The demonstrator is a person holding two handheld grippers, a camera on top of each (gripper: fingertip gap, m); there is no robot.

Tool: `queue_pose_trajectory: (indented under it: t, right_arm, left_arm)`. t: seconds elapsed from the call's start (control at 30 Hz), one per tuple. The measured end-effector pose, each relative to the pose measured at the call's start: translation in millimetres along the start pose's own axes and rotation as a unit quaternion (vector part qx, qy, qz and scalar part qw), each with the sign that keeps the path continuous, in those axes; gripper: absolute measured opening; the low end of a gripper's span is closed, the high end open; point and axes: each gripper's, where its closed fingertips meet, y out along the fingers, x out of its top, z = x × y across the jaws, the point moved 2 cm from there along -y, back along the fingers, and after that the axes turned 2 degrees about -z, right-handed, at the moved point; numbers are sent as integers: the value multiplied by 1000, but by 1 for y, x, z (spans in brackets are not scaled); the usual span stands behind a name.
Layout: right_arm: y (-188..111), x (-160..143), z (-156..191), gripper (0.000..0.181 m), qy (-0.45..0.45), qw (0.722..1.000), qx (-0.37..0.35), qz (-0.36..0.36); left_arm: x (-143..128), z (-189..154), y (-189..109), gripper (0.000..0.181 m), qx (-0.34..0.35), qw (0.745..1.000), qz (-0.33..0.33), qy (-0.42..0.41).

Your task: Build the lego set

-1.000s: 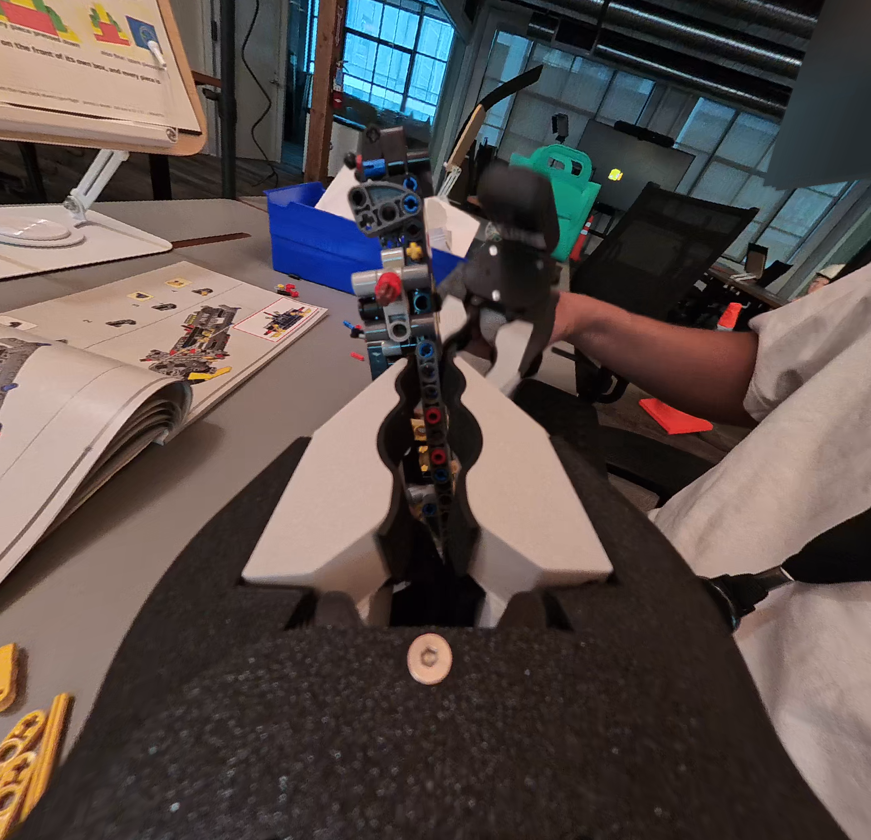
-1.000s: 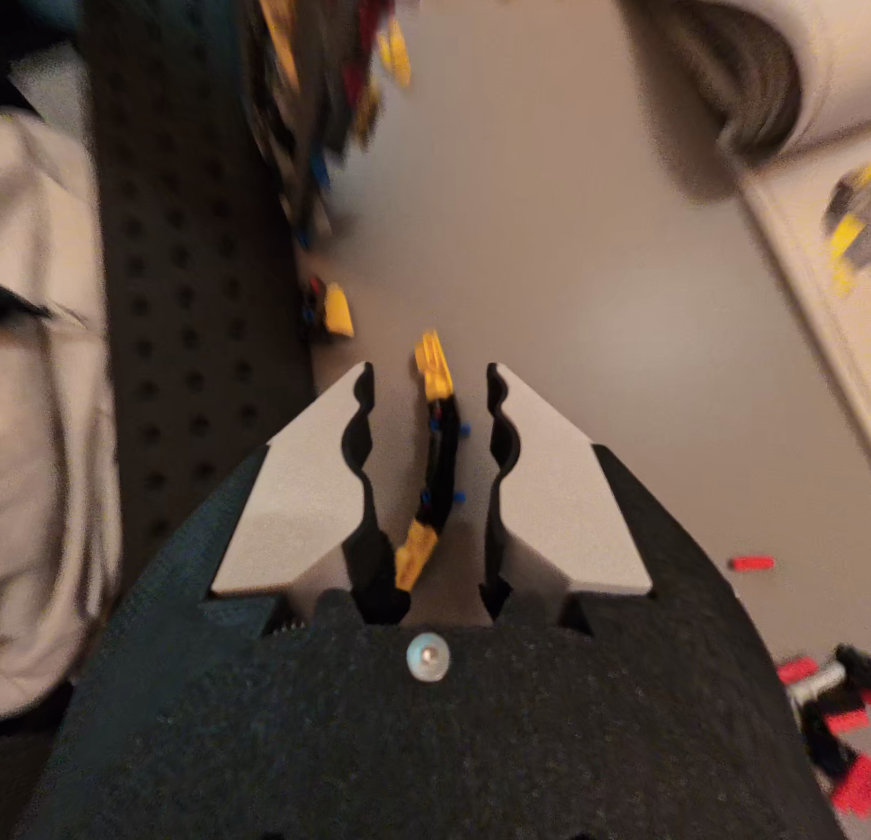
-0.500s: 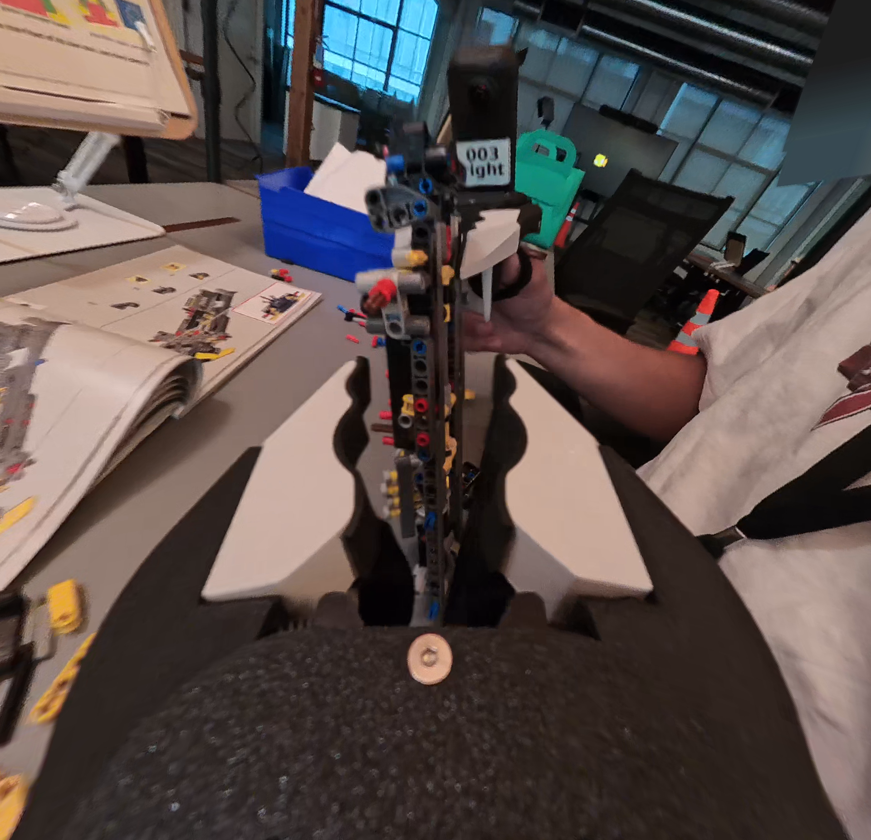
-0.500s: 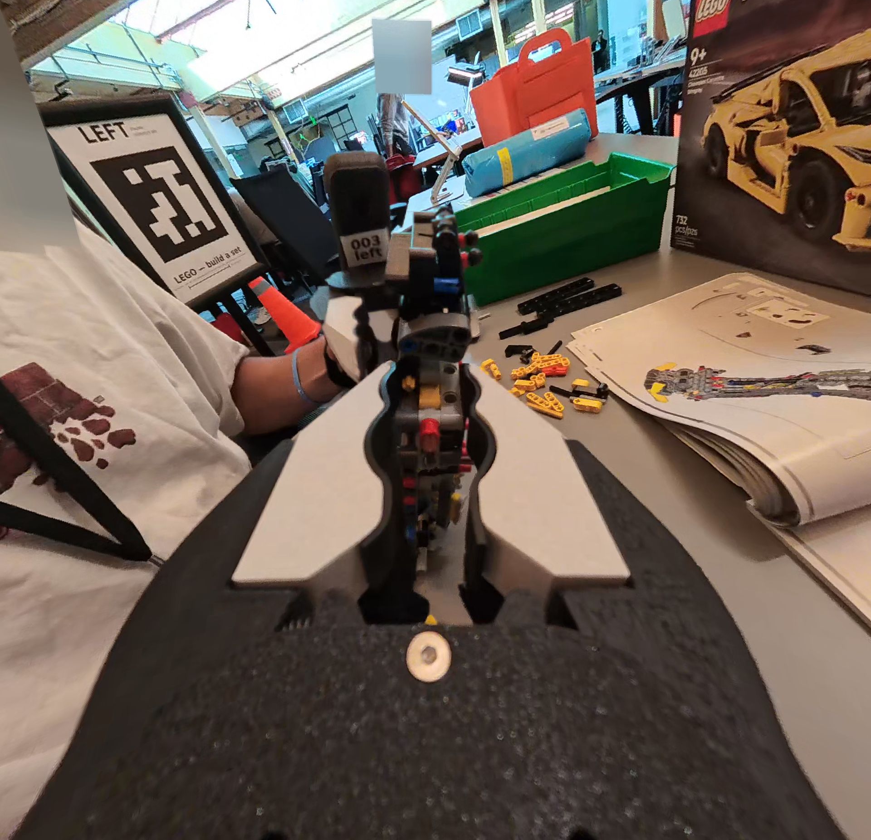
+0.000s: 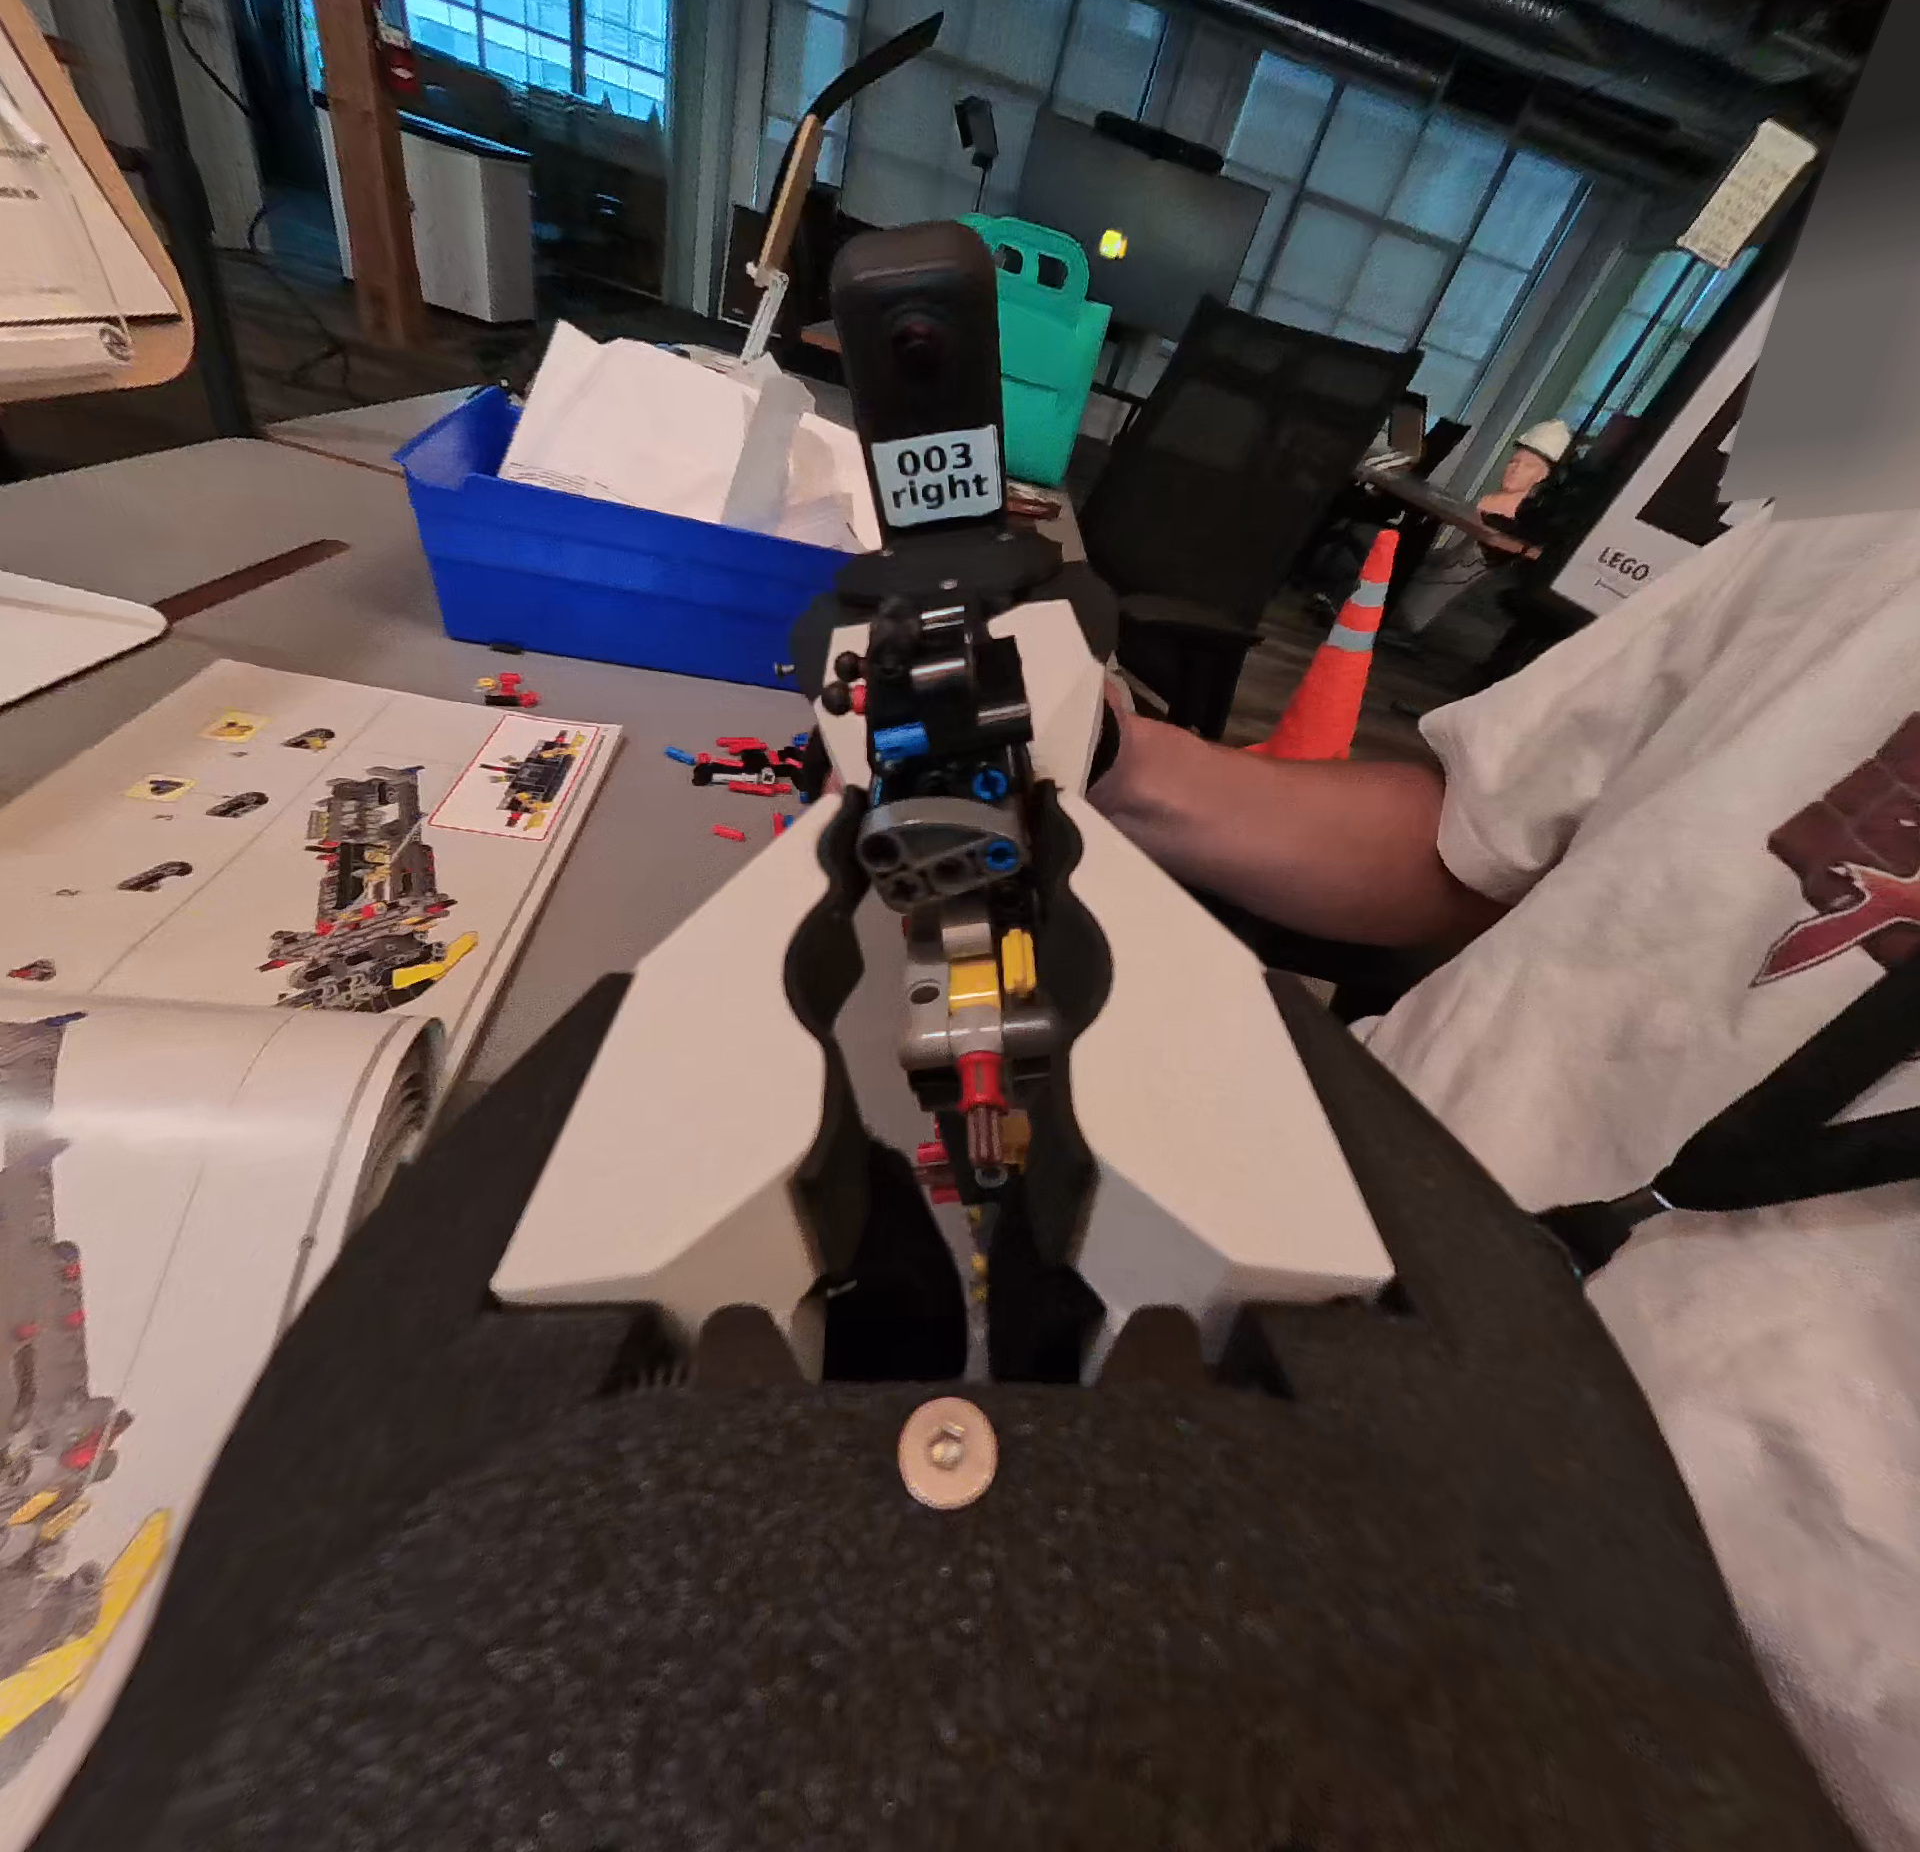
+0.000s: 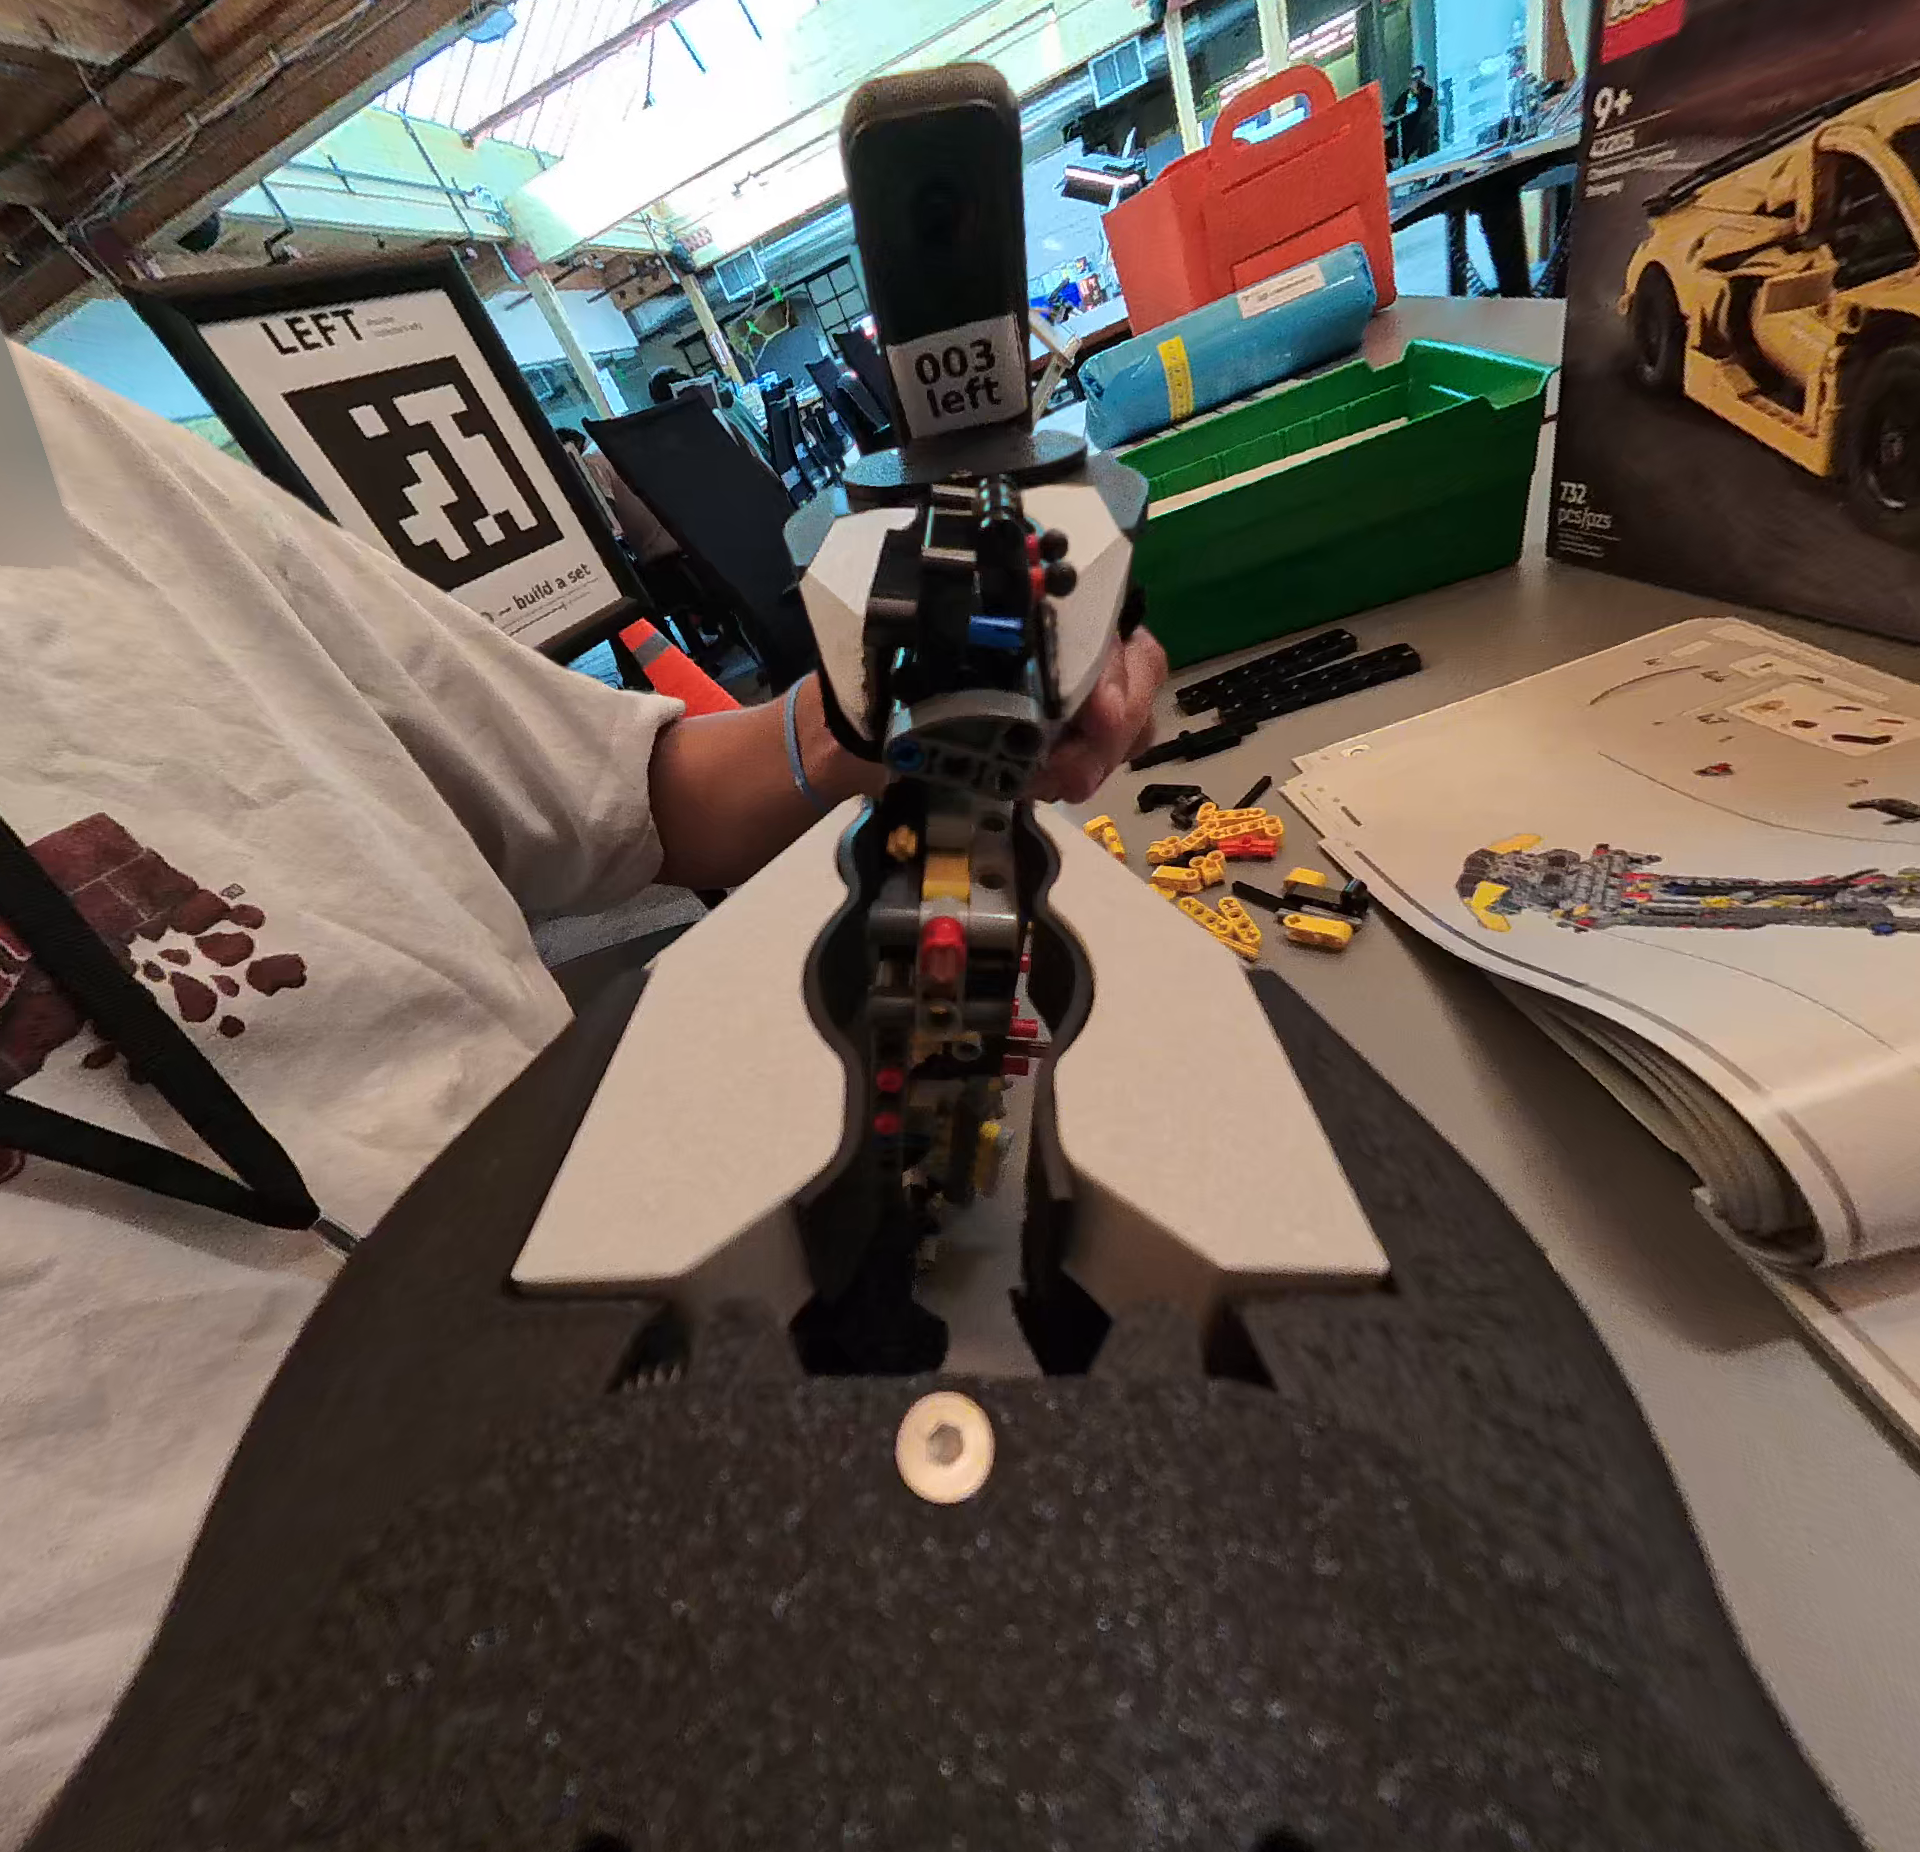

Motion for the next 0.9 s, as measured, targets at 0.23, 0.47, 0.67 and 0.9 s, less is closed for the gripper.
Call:
queue_pose_trajectory:
  t: [0.23, 0.47, 0.67, 0.9]
  right_arm:
    - [-31, 3, -3, 41, -29, 998, -37, 29]
    - [-115, -101, -12, 27, 43, 913, -153, 376]
    - [-122, -132, -16, 15, 72, 884, -140, 440]
    - [-110, -114, -14, 0, 45, 900, -125, 416]
  left_arm:
    - [0, -3, 2, 27, -34, 997, -56, -38]
    - [-1, -4, -2, 26, -52, 995, -69, -57]
    - [-3, 3, -3, 26, -40, 995, -70, -64]
    - [-3, 3, -1, 26, -36, 995, -69, -65]
